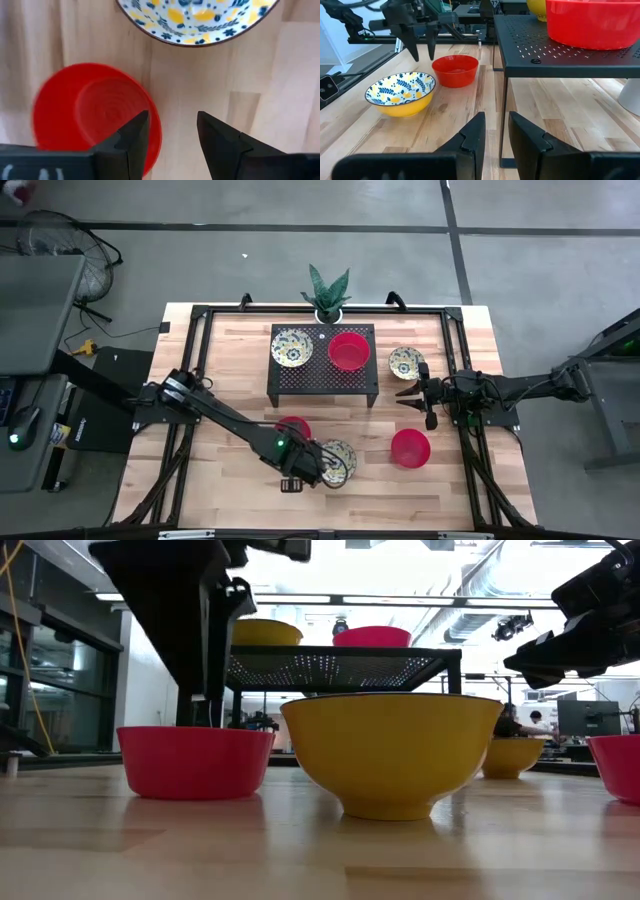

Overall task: Pick & Place Mini bowls
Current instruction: Stack the left red bowl on the red bowl on the shelf

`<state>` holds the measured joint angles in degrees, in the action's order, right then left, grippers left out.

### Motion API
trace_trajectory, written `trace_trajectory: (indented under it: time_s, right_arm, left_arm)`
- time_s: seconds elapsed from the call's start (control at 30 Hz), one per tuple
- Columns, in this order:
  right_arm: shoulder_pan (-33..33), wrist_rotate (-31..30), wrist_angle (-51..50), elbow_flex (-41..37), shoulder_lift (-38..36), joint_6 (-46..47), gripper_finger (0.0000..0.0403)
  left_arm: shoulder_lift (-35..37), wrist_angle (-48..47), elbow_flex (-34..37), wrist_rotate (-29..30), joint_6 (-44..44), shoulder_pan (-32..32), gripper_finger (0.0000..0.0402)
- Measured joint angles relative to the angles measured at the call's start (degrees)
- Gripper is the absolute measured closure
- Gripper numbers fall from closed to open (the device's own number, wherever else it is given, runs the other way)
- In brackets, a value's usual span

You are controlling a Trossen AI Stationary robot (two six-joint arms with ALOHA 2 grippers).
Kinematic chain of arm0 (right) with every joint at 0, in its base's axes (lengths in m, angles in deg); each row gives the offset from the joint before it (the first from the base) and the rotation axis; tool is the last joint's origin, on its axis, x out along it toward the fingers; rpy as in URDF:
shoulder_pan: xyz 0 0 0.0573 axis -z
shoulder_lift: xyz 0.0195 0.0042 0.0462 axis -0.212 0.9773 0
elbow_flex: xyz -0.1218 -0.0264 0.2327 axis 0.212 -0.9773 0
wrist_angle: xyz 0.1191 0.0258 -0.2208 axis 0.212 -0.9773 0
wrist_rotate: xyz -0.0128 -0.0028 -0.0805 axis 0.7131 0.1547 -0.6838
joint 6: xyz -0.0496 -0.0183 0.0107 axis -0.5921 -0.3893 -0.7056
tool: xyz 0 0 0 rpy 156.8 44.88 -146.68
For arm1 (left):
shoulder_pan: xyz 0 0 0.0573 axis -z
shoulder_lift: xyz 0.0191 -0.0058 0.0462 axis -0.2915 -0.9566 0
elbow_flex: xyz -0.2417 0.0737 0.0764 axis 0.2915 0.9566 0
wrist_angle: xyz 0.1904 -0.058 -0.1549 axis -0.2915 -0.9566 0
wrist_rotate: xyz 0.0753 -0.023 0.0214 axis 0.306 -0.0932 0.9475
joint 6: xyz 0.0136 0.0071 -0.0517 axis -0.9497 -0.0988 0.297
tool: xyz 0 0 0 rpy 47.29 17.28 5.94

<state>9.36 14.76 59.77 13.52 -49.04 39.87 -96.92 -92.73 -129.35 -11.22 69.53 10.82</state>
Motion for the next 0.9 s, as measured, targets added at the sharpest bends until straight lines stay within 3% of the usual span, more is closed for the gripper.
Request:
trace_trajectory:
  time_s: [0.3, 0.9]
  right_arm:
    - [-0.02, 0.00, 0.00, 0.00, 0.04, 0.00, 0.0329]
    - [-0.02, 0.00, 0.00, -0.01, -0.04, 0.00, 0.0329]
  left_arm:
    - [7.47, 1.66, -0.05, 5.45, -1.35, -0.04, 0.0241]
    - [7.61, 5.06, -0.07, -0.89, -10.95, 0.00, 0.0241]
